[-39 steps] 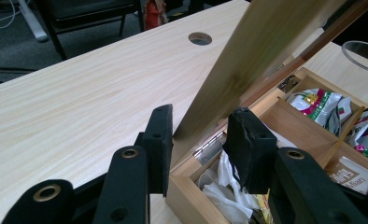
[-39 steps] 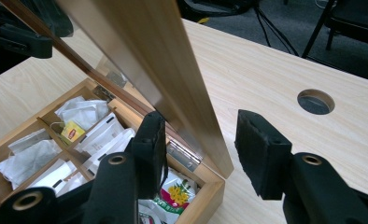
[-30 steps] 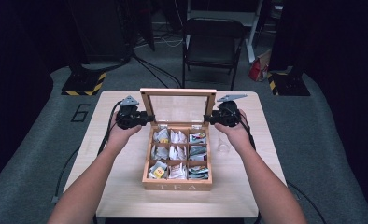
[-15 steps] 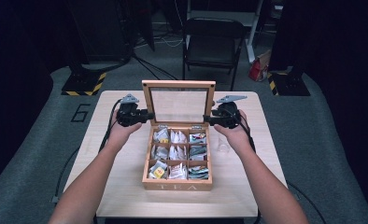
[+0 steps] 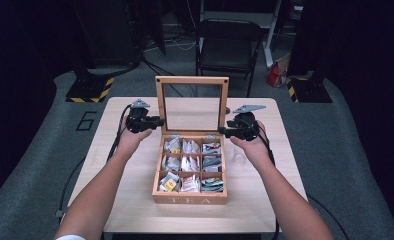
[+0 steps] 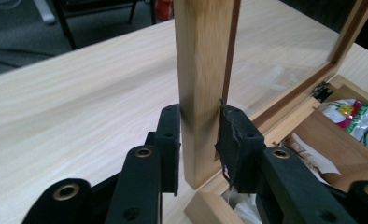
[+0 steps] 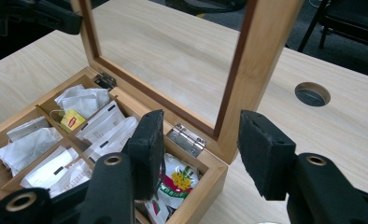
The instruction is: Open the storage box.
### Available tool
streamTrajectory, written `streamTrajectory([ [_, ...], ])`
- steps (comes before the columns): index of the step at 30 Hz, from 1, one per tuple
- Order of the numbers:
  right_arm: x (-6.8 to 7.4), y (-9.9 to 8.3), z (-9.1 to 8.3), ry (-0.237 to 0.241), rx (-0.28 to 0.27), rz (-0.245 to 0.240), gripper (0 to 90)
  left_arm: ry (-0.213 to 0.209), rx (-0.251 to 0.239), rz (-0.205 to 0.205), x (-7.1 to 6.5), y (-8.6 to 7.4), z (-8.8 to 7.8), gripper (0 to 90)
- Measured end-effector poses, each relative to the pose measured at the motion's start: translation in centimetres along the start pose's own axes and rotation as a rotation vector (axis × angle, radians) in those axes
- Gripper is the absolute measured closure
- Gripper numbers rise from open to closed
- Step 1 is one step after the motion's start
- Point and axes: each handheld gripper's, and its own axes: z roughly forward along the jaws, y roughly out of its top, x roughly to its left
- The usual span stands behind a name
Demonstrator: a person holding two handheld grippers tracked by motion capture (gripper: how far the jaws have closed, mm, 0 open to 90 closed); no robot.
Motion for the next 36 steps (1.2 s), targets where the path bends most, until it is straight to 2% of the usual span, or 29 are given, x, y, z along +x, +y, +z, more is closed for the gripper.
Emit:
streamTrajectory([
  [4,0.2,-0.1,-0.1,0.006,0.004,0.005,50.2,-0.03,0.005,-0.033,0.5,-0.3,0.3,73.8],
  [6,0.3,-0.1,0.0,0.011,0.005,-0.002,50.2,-0.024,0.007,-0.018,0.4,-0.3,0.4,69.9],
  [7,0.4,-0.2,0.0,0.013,0.007,-0.004,50.2,-0.01,0.012,-0.017,0.2,-0.3,0.5,70.1],
  [13,0.6,-0.1,0.0,0.021,0.006,-0.008,50.0,-0.008,0.012,-0.012,0.1,-0.2,0.6,69.5],
  [21,0.8,-0.4,-0.2,0.03,-0.004,-0.012,49.2,-0.007,0.01,-0.018,0.1,-0.4,0.4,68.2],
  [24,1.0,-0.6,-0.4,0.035,-0.013,-0.008,48.9,-0.009,-0.001,-0.032,0.1,-0.5,0.2,66.7],
  [27,1.6,-1.0,-1.0,0.037,-0.015,-0.02,45.7,-0.012,-0.005,-0.028,0.0,-0.6,-0.4,60.1],
  [33,2.9,-1.6,-1.5,0.038,0.001,-0.06,43.2,-0.013,-0.012,-0.021,-0.4,-0.8,-1.0,53.8],
  [36,3.5,-1.8,-1.4,0.037,0.006,-0.083,41.3,0.006,-0.003,-0.013,-0.4,-1.1,-1.4,51.8],
])
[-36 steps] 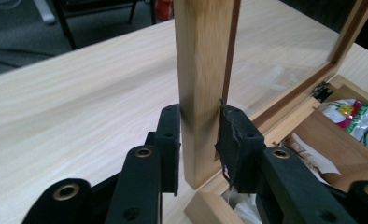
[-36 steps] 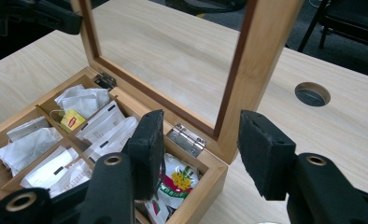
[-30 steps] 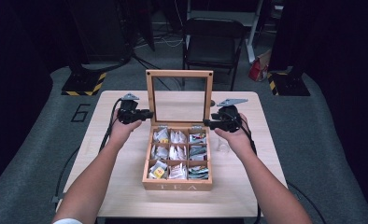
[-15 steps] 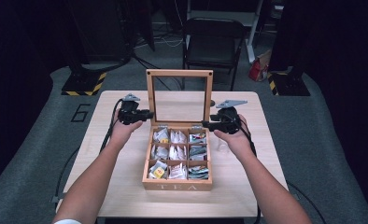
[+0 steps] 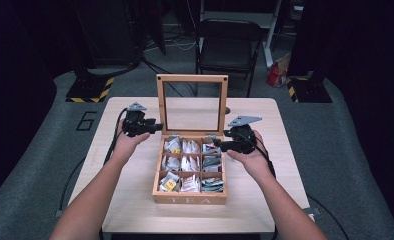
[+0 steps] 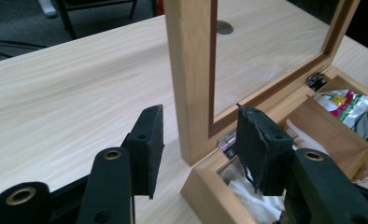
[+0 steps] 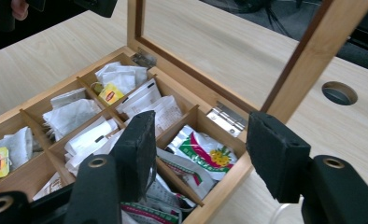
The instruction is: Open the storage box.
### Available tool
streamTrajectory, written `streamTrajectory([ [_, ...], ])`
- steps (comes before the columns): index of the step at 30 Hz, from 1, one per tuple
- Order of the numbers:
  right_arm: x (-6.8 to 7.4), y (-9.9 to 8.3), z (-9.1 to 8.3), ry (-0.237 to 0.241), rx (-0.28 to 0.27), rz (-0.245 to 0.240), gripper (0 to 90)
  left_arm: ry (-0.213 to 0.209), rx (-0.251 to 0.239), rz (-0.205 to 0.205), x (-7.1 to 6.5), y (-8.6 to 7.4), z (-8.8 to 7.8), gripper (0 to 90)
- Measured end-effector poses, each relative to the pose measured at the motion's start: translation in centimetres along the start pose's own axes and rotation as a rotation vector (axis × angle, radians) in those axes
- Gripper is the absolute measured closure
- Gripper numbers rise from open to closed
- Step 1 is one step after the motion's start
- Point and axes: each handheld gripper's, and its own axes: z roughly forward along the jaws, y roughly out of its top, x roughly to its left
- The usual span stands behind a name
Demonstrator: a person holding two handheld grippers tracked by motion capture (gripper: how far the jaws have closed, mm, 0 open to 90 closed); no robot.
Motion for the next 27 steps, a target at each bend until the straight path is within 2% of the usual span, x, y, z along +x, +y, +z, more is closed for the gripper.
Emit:
streamTrajectory([
  [3,0.8,-0.2,0.2,0.021,0.0,-0.01,39.9,0.007,-0.025,-0.004,0.1,-0.4,-0.8,51.7],
  [5,1.5,-0.3,0.3,0.027,0.005,-0.027,39.3,0.014,-0.016,0.013,0.1,-0.5,-1.1,53.0],
  [10,2.4,-0.4,0.5,0.044,-0.01,-0.067,39.3,0.005,-0.014,0.004,-0.3,-0.7,-2.0,53.8],
  [12,2.9,-0.6,0.6,0.059,-0.004,-0.078,41.0,0.009,-0.02,0.011,-0.7,-0.8,-2.4,53.8],
  [15,3.6,-0.7,0.7,0.075,0.012,-0.093,41.9,0.005,-0.038,-0.001,-1.0,-1.3,-2.8,53.8],
  [17,4.2,-0.7,0.8,0.085,0.013,-0.116,43.0,0.0,-0.029,0.0,-1.1,-1.7,-3.0,54.3],
  [20,4.4,-0.7,0.9,0.086,0.014,-0.115,43.8,-0.002,-0.02,-0.003,-1.1,-2.1,-3.4,54.3],
  [22,4.6,-0.7,1.0,0.09,0.014,-0.123,44.3,-0.03,-0.028,-0.016,-1.1,-2.5,-3.6,54.3],
  [24,4.6,-0.8,1.0,0.096,0.016,-0.113,44.6,-0.02,-0.021,0.006,-1.2,-2.8,-3.9,54.4],
  [25,4.8,-0.9,1.0,0.101,0.018,-0.09,45.4,-0.018,-0.021,0.013,-1.3,-3.0,-4.1,54.4],
  [27,4.8,-0.9,1.1,0.109,0.021,-0.083,46.1,-0.019,-0.024,0.015,-1.4,-3.1,-4.2,54.3],
])
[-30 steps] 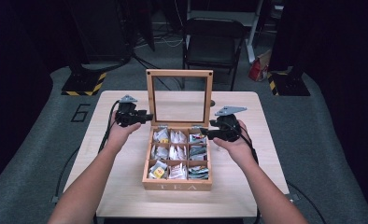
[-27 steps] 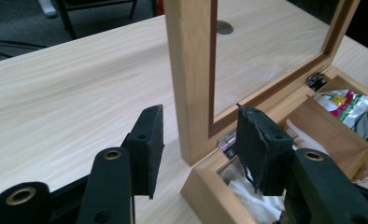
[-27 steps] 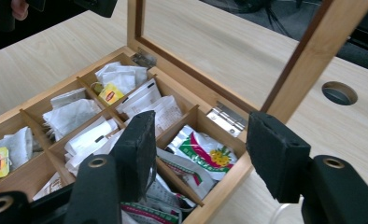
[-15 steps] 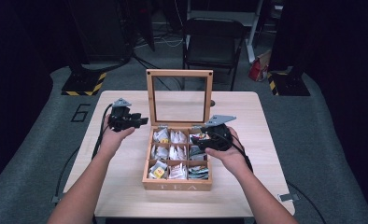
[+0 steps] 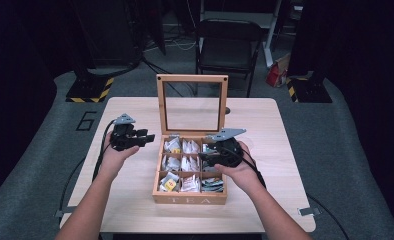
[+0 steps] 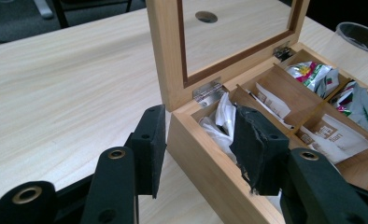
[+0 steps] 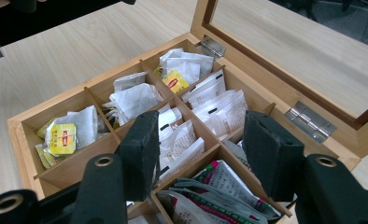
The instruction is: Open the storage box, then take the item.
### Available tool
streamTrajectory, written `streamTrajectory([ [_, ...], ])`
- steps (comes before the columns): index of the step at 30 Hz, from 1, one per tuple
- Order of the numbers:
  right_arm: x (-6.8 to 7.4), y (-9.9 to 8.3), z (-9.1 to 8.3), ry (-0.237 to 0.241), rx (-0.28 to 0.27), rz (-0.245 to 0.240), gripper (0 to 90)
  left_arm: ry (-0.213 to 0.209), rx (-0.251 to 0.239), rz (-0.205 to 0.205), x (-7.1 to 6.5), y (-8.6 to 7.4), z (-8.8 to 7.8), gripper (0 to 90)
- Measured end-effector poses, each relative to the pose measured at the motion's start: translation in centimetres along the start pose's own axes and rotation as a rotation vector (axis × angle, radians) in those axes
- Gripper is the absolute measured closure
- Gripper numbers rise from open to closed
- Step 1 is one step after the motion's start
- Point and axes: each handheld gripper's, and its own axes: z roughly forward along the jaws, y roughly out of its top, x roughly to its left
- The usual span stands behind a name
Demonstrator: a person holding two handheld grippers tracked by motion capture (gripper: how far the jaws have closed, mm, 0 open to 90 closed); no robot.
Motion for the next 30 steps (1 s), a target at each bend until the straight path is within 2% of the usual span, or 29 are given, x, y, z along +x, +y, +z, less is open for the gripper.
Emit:
streamTrajectory([
  [3,0.1,-0.1,0.1,0.005,-0.001,0.008,46.7,-0.008,-0.005,-0.004,0.0,-0.2,-0.2,54.1],
  [11,0.5,-0.3,0.7,0.014,0.003,-0.001,48.7,0.01,0.004,-0.009,-0.1,-0.8,-0.2,53.4],
  [15,0.7,-0.3,1.0,0.021,-0.003,0.007,49.3,0.017,0.011,0.002,-0.1,-0.9,-0.3,52.5],
  [18,1.1,-0.3,1.4,0.028,0.001,0.002,49.6,0.014,0.008,-0.015,-0.1,-1.1,-0.3,51.7],
  [21,1.3,-0.3,1.6,0.032,-0.001,-0.002,49.6,0.024,0.011,-0.01,-0.2,-1.2,-0.4,51.3],
  [29,2.4,-0.2,2.4,0.071,-0.014,-0.011,50.6,0.034,-0.008,-0.018,-0.2,-1.3,-0.8,50.1],
  [30,2.6,-0.2,2.7,0.092,-0.01,-0.012,51.6,0.03,-0.003,-0.016,-0.3,-1.3,-0.8,49.7],
])
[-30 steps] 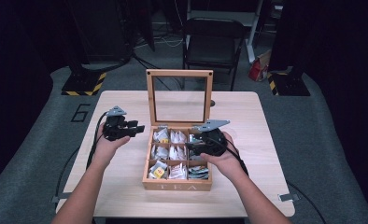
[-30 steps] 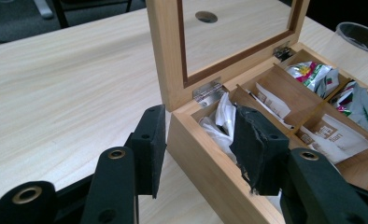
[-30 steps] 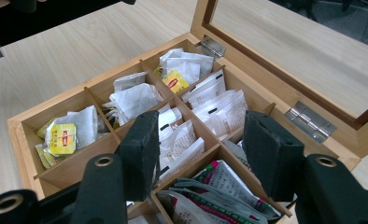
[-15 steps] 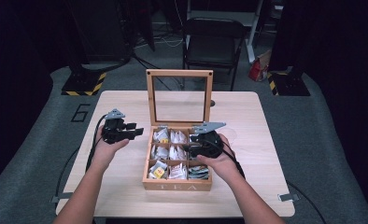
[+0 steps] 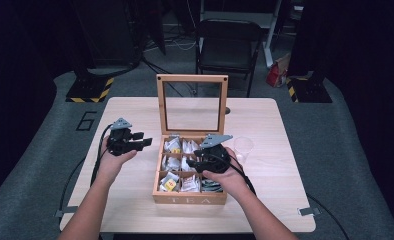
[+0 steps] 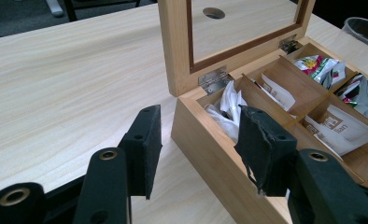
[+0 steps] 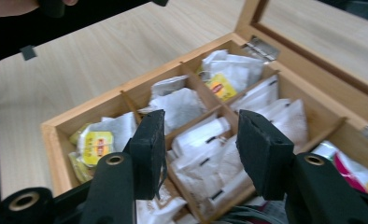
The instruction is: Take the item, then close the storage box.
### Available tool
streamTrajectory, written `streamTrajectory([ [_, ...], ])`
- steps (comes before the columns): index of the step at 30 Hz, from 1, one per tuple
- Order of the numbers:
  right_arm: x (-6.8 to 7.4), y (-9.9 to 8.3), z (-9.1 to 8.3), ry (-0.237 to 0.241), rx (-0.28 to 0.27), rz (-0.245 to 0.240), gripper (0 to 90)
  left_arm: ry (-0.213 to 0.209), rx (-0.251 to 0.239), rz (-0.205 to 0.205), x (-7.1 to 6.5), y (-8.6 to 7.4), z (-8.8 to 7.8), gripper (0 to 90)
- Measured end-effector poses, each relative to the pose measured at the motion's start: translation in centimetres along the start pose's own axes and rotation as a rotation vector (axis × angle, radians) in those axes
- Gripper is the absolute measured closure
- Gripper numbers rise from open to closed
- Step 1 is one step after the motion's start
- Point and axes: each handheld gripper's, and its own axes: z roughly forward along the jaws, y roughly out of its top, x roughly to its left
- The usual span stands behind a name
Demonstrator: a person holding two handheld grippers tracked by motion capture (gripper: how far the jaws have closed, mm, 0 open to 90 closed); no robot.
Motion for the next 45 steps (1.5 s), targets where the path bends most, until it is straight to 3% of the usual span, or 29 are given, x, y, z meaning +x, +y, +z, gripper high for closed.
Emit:
streamTrajectory([
  [12,1.5,0.1,1.7,0.069,0.014,0.0,55.4,0.005,-0.005,-0.009,0.1,-0.3,-0.2,46.7],
  [17,2.2,0.1,2.8,0.097,0.04,-0.027,58.2,0.006,-0.01,-0.017,0.2,-0.4,-0.2,46.6],
  [24,3.0,0.2,4.2,0.147,0.07,-0.024,64.9,-0.001,-0.014,-0.016,0.2,-0.4,-0.4,46.6],
  [45,3.5,0.0,5.7,0.165,0.126,-0.022,66.7,0.016,-0.017,-0.024,0.6,-0.6,-0.8,46.5],
])
